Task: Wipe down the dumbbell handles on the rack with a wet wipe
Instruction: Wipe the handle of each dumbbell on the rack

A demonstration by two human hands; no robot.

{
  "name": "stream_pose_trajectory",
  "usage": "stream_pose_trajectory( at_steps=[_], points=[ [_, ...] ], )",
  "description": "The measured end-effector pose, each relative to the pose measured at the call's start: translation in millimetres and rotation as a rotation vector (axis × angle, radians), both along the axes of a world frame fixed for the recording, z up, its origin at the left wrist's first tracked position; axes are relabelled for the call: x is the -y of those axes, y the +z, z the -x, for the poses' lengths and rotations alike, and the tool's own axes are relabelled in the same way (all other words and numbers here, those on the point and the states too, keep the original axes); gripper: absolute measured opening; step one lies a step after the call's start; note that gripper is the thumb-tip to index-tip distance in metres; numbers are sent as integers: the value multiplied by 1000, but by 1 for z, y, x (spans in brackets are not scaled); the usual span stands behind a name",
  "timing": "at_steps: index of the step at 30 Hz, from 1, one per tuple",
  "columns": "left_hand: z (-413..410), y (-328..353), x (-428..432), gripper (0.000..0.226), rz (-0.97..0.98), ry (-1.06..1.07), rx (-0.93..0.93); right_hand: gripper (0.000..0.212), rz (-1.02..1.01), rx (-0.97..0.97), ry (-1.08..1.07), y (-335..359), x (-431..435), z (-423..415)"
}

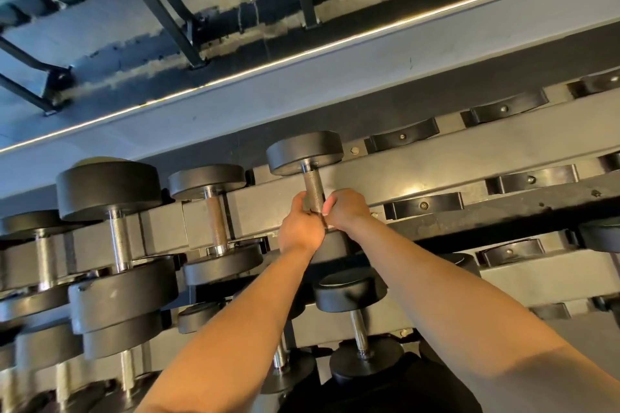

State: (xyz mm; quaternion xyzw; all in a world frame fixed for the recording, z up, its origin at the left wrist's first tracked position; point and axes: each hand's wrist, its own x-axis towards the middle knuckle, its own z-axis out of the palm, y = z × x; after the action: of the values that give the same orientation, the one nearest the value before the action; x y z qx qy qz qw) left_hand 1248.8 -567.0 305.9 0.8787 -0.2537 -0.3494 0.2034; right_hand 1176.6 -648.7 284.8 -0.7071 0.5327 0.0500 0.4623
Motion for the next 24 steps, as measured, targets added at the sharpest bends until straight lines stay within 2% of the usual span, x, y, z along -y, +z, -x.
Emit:
stream_pose_trajectory(
  at_steps=[5,8,11,15,20,22,24],
  points=[
    [-4,-6,0,52,10,10,-21,23,-74,15,-81,-6,7,2],
    [-3,-7,-4,48,91,77,-53,25,-207,1,-62,-5,16,-1],
    [-4,-10,-4,47,114,105,-44,25,-377,44,-133,-10,22,-10],
    [-4,-11,-4,48,120,119,-65,28,-490,58,-52,-10,22,-14],
    [-4,-9,-3,47,105,105,-59,21,-287,-11,38,-6,18,-8],
    [-3,-9,-4,46,98,104,-62,20,-203,-60,-8,-7,18,-7],
    [-4,-9,-4,45,96,104,-67,26,-177,1,-187,-7,20,-7]
  ],
)
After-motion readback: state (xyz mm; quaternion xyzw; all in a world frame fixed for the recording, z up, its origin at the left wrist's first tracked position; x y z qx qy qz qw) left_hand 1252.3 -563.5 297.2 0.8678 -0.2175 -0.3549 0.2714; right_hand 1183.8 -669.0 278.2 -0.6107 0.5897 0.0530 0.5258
